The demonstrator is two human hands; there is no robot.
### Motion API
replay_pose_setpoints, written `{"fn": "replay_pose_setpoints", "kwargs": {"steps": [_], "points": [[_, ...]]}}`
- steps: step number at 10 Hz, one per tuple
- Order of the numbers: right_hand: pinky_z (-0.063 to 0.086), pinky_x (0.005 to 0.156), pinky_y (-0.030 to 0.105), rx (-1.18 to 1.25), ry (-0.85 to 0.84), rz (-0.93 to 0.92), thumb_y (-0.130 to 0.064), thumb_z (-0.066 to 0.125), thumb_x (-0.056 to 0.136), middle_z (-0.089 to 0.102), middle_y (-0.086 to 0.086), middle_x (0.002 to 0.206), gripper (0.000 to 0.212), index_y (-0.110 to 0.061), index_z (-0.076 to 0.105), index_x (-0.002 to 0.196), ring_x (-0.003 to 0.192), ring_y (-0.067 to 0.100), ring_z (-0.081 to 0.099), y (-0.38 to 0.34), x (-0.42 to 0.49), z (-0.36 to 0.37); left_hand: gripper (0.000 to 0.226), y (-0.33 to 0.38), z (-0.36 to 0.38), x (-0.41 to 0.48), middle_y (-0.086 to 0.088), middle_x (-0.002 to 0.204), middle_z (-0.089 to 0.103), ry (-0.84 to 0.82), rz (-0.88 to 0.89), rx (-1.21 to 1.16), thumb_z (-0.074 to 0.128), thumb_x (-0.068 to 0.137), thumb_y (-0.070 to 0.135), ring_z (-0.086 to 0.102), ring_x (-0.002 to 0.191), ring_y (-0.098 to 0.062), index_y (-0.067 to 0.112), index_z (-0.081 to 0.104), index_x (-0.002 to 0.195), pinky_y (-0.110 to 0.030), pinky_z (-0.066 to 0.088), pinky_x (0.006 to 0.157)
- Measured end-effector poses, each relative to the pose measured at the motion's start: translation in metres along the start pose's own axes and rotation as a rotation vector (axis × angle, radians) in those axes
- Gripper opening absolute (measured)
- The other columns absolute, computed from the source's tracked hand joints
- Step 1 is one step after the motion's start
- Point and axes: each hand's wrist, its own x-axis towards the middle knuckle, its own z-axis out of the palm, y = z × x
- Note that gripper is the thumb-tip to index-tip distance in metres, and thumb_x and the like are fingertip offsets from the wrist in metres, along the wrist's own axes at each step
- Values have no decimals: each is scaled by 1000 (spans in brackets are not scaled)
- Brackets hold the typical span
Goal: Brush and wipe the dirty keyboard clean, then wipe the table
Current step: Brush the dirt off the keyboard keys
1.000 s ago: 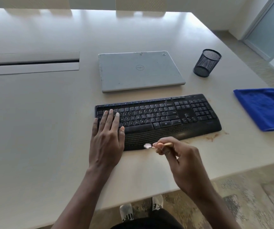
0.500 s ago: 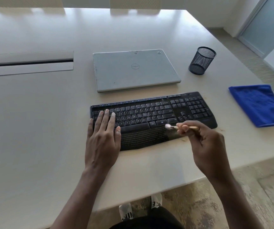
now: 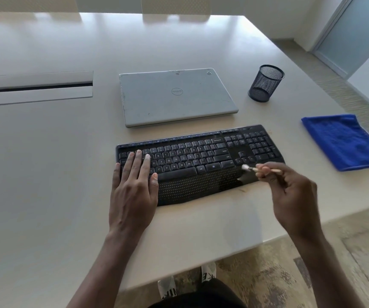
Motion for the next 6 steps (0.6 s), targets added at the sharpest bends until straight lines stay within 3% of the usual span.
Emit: {"fn": "replay_pose_setpoints", "kwargs": {"steps": [1, 2, 3, 4, 5, 6], "points": [[54, 76, 8, 37, -200, -28, -13, 69, 95, 78, -13, 95, 18, -18, 76, 111, 88, -2, 72, -7, -24, 6, 57, 0, 0, 0, -10, 166, 38, 1, 2, -4, 36, 108, 37, 28, 158, -23, 11, 46, 157, -50, 20, 129], [57, 80, 14, 144, -226, 15, -14, 67, 95, 79, -12, 92, 16, -17, 77, 108, 88, 1, 74, -4, -20, -4, 57, 1, 0, 0, -10, 166, 38, 3, 1, -6, 36, 107, 37, 28, 158, -23, 11, 46, 157, -50, 20, 129], [58, 81, 17, 52, 7, 66, -21, 63, 99, 78, -5, 95, 20, -13, 76, 112, 90, 7, 76, 17, 0, -19, 57, 0, 0, 0, -10, 167, 37, 5, 0, -8, 36, 107, 37, 27, 158, -23, 11, 46, 157, -49, 19, 130], [57, 80, 14, -7, 26, 73, -23, 63, 98, 79, -4, 95, 21, -14, 76, 113, 89, 3, 75, 23, -5, -17, 57, 0, 0, 0, -10, 166, 38, 7, 4, -10, 35, 107, 38, 28, 158, -23, 10, 46, 156, -50, 20, 129], [59, 80, 17, 88, -136, 92, -21, 64, 96, 79, -8, 91, 17, -16, 77, 107, 88, 2, 75, 19, -22, -16, 57, 0, 1, 0, -10, 166, 38, 9, 4, -8, 36, 107, 37, 28, 158, -24, 10, 47, 156, -50, 20, 129], [61, 85, 27, 189, -73, 127, -16, 64, 97, 79, -5, 95, 16, -13, 76, 106, 90, 10, 77, 26, -15, -26, 57, 1, 1, 0, -10, 166, 38, 11, 5, -6, 35, 107, 37, 28, 158, -24, 10, 46, 156, -51, 21, 129]]}}
